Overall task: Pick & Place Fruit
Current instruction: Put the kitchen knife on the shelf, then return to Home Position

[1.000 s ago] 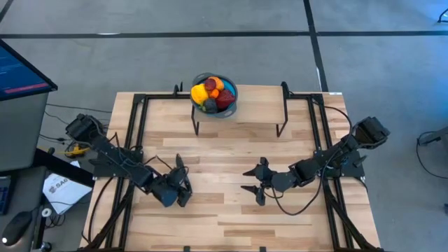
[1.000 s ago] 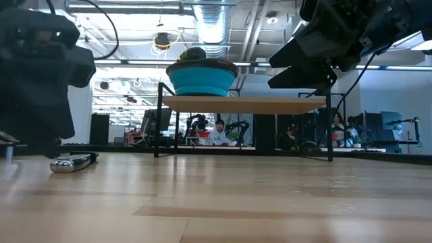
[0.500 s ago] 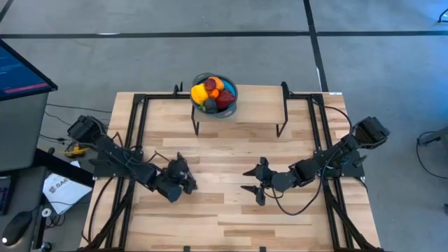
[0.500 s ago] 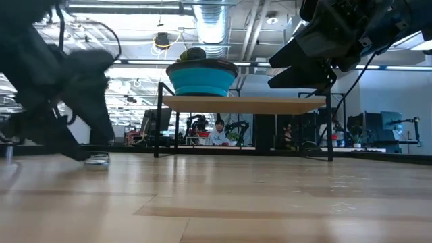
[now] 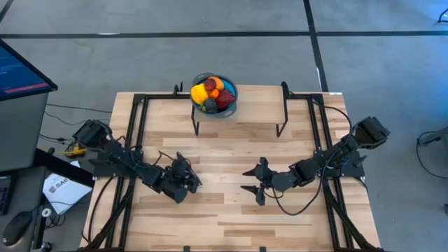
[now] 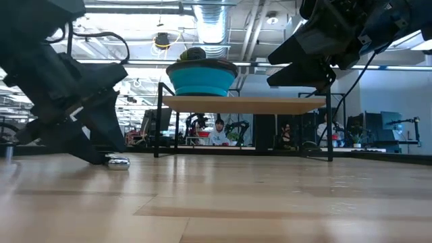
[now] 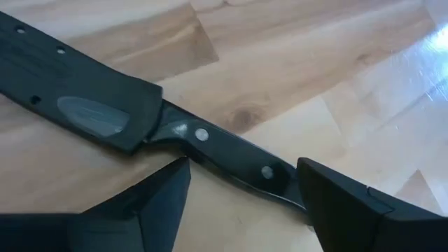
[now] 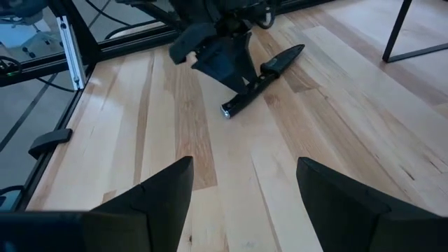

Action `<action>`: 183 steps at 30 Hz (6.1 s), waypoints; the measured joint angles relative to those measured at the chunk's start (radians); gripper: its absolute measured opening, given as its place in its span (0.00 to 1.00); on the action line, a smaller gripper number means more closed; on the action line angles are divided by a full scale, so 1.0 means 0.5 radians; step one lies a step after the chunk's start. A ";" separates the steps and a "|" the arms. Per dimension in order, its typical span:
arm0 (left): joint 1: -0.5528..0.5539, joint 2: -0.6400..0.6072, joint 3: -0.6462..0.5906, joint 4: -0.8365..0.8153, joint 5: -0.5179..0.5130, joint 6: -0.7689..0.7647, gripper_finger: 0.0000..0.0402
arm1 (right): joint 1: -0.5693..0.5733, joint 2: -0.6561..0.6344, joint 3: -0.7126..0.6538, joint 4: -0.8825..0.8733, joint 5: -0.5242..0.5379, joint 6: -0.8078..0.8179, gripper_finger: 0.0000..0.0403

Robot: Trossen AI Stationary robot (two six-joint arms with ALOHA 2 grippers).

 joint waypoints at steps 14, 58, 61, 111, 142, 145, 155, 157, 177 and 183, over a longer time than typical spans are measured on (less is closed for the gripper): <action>0.082 0.080 -0.010 0.607 -0.028 0.633 0.49 | -0.001 0.000 0.000 0.021 0.000 0.000 0.62; 0.176 -0.333 -0.053 1.249 0.004 1.918 0.35 | -0.173 0.686 0.635 -0.854 0.114 0.253 0.62; 0.087 -0.395 -0.203 1.251 -0.182 1.704 0.35 | -0.196 0.723 0.837 -1.198 0.141 0.276 0.62; -0.051 -0.305 -0.375 1.345 -0.515 1.250 0.35 | 0.124 0.128 0.599 -1.817 0.266 1.136 0.23; -0.051 -0.306 -0.374 1.391 -0.572 1.253 0.35 | -1.460 -0.689 0.680 -1.903 0.006 0.470 0.25; -0.051 -0.307 -0.374 1.391 -0.572 1.254 0.35 | -1.506 -0.585 0.728 -1.844 0.034 0.410 0.25; -0.051 -0.307 -0.374 1.397 -0.573 1.269 0.35 | -1.613 -0.225 0.814 -1.888 0.100 0.414 0.25; -0.051 -0.307 -0.374 1.397 -0.573 1.269 0.35 | -1.624 -0.204 0.815 -1.890 0.094 0.416 0.25; -0.051 -0.307 -0.374 1.394 -0.574 1.269 0.35 | -1.606 -0.191 0.817 -1.915 0.098 0.412 0.49; -0.051 -0.307 -0.374 1.394 -0.574 1.269 0.35 | -1.554 -0.254 0.813 -1.784 0.140 0.234 0.59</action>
